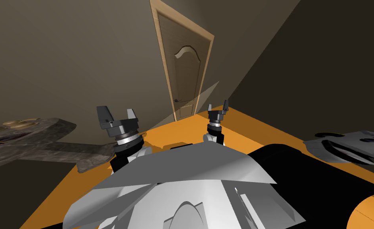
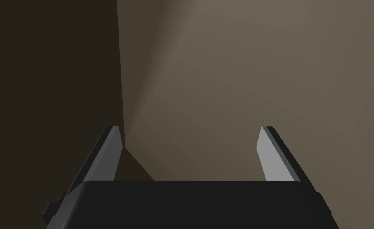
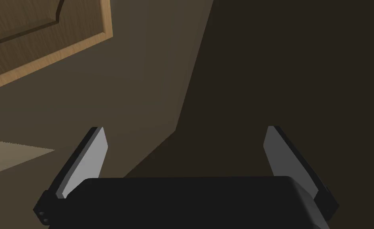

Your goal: Pull the door open

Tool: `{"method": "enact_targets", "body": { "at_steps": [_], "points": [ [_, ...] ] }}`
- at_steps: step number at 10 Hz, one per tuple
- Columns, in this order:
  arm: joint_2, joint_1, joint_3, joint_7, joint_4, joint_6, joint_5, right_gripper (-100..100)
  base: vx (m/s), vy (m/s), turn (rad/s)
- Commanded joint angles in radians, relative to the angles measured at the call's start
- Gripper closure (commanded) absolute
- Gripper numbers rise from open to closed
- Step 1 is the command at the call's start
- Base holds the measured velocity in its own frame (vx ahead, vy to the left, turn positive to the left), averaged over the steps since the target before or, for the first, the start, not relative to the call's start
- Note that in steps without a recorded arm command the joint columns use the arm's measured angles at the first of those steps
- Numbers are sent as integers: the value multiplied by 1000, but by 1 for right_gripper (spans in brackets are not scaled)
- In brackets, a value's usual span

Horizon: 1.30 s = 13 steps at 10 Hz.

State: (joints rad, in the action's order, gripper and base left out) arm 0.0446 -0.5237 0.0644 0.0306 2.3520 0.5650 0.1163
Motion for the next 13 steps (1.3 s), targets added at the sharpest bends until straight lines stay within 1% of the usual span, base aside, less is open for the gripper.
{"method": "enact_targets", "body": {
  "at_steps": [1,5,9,13],
  "points": [
    [-9,13,-5,0,-31,3,0,-100,-47,-42,69],
    [-29,45,-18,0,-105,9,1,-100,76,12,67],
    [-56,92,-37,-1,-214,18,3,-100,71,6,93],
    [-86,150,-61,-2,-338,30,4,-100,83,1,117]
  ]
}}
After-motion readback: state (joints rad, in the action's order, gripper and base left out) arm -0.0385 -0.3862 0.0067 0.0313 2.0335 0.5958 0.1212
